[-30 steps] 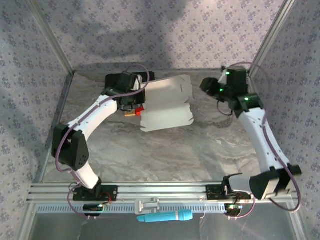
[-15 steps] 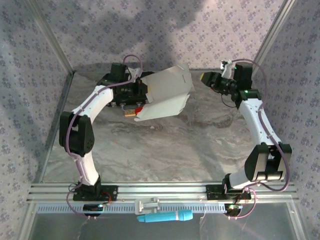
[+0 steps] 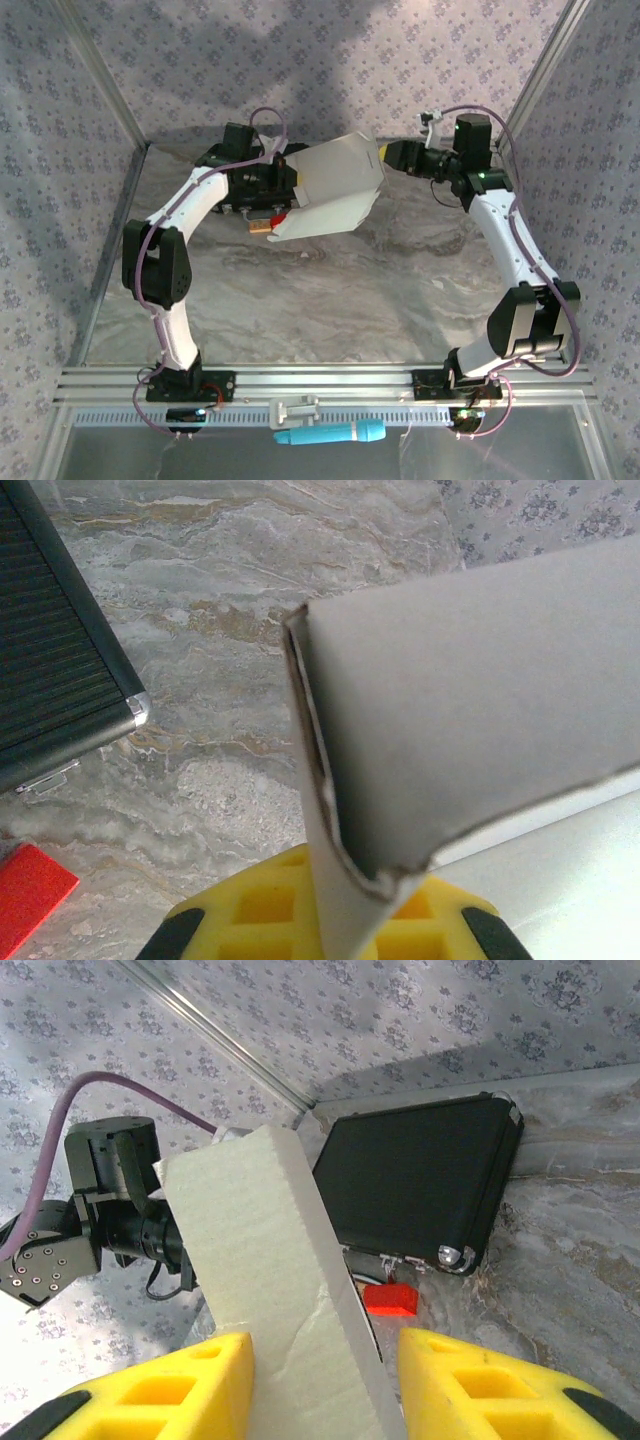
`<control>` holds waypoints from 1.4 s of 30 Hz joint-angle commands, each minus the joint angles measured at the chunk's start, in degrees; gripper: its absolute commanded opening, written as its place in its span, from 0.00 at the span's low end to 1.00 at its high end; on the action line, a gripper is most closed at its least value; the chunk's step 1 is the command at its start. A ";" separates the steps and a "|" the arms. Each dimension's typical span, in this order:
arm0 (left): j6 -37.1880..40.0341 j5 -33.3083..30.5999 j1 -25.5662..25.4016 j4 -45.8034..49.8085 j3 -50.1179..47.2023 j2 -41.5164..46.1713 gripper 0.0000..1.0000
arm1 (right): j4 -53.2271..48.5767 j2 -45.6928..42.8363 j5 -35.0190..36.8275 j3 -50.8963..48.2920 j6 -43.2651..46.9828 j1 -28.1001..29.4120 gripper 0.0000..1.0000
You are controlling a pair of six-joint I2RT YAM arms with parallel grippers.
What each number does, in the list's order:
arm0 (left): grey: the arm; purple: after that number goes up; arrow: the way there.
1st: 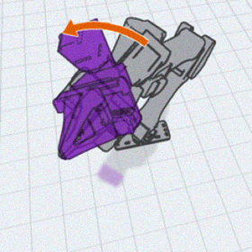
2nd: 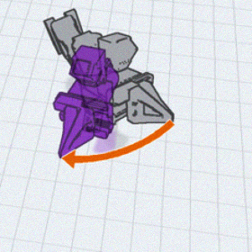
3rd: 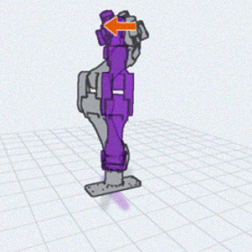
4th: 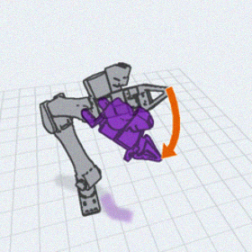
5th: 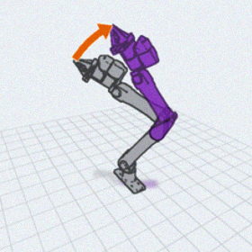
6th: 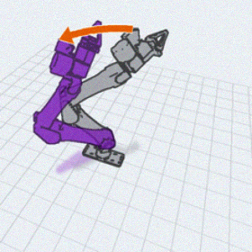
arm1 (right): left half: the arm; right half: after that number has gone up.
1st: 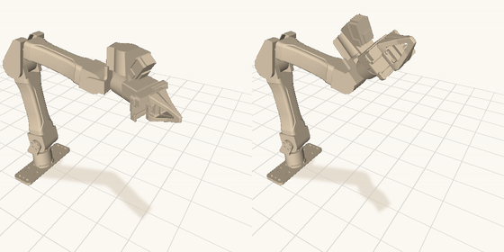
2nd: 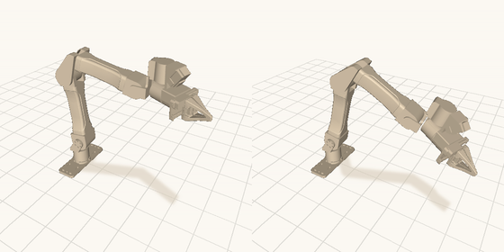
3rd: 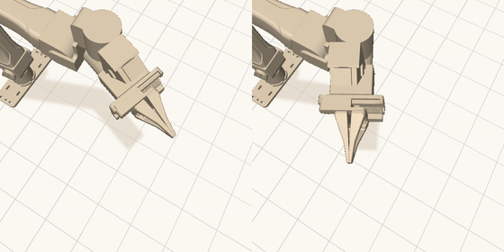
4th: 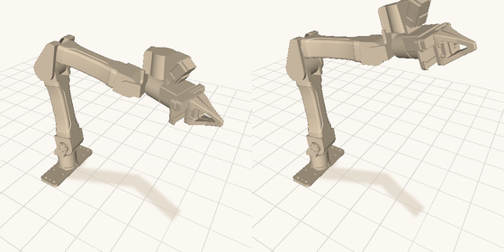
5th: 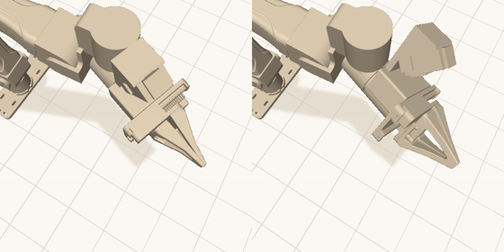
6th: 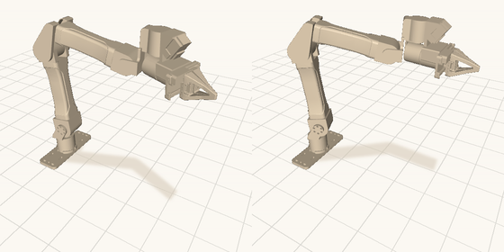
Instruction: Fold the paper box
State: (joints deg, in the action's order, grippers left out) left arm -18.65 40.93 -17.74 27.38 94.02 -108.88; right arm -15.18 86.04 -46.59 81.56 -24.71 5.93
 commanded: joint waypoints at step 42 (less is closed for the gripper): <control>4.09 -14.29 -6.14 4.79 -3.01 8.88 0.00 | -27.66 10.02 55.77 15.89 21.24 19.39 0.00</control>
State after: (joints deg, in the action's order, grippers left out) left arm -15.88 27.90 -22.83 32.40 91.18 -103.79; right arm -40.64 95.68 7.20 96.27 -3.18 24.91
